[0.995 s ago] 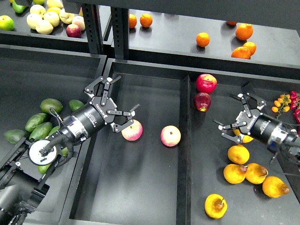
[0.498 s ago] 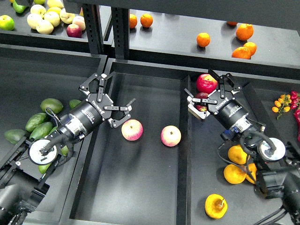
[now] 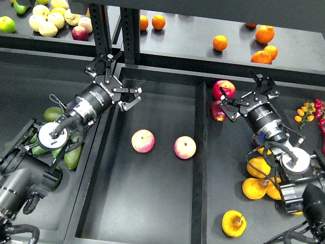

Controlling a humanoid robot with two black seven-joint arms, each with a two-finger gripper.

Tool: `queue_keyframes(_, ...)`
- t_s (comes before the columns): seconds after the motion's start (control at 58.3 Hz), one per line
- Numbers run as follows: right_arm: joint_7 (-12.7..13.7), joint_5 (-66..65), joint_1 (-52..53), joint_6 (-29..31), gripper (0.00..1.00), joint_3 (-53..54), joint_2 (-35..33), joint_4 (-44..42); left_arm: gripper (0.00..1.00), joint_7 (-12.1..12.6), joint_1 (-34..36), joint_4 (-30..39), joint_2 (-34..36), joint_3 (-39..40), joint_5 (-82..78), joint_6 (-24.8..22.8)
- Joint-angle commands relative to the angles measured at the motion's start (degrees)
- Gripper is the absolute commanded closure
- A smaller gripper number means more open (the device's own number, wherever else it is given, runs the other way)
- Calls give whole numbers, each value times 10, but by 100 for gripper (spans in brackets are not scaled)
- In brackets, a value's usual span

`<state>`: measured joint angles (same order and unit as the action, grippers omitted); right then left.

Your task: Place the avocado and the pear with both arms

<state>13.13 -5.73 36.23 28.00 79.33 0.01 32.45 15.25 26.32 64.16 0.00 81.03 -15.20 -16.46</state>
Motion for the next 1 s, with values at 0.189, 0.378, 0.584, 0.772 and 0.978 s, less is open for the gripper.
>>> queue_keyframes(0.189, -1, -34, 9, 0, 1, 1, 0, 2, 1, -7, 20, -21, 0, 6, 0, 9)
queue_keyframes(0.378, -4, -34, 14, 0, 1, 1, 0, 2, 0, -7, 17, -19, 0, 6, 1, 9)
queue_keyframes(0.584, -9, -35, 14, 0, 1, 2, 0, 2, 0, -24, 15, -16, 0, 6, 1, 9)
queue_keyframes(0.772, -9, -35, 14, 0, 1, 3, 0, 3, 0, -24, 15, -13, 0, 5, 2, 9)
queue_keyframes(0.978, -9, -35, 14, 0, 1, 2, 0, 5, 0, -24, 15, -11, 0, 6, 3, 8)
